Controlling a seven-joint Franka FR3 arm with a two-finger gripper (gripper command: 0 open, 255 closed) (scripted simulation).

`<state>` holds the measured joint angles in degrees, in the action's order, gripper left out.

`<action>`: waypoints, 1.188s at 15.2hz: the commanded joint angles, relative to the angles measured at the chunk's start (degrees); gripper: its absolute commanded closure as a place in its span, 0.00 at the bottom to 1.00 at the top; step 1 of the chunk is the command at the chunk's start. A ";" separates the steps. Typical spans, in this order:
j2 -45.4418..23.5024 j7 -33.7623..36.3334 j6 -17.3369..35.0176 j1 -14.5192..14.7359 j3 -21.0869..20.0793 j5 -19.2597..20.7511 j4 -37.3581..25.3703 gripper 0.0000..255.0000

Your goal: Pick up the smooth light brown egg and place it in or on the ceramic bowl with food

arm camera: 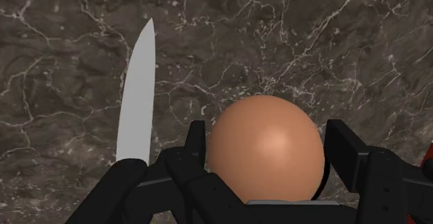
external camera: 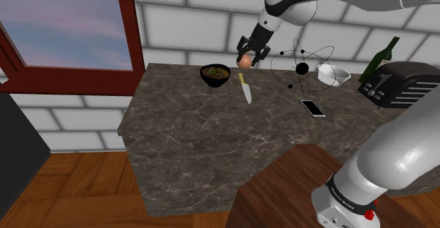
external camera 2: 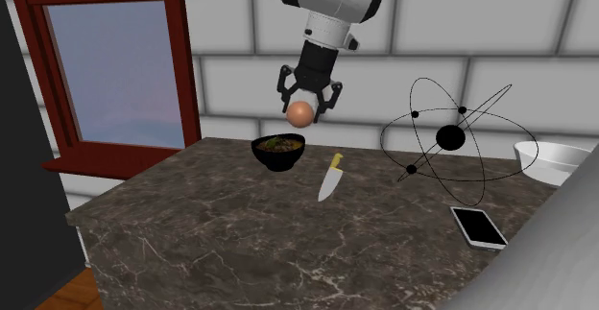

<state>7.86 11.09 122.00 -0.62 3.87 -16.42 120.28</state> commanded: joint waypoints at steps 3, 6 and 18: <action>-9.04 0.59 -1.35 0.27 -0.12 -0.36 -10.46 1.00; -16.00 1.31 -3.22 0.33 -0.23 -0.49 -19.38 1.00; -34.51 3.00 -7.36 0.07 -0.70 -0.75 -42.26 1.00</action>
<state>-26.45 14.37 114.01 -0.48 3.17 -17.06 77.58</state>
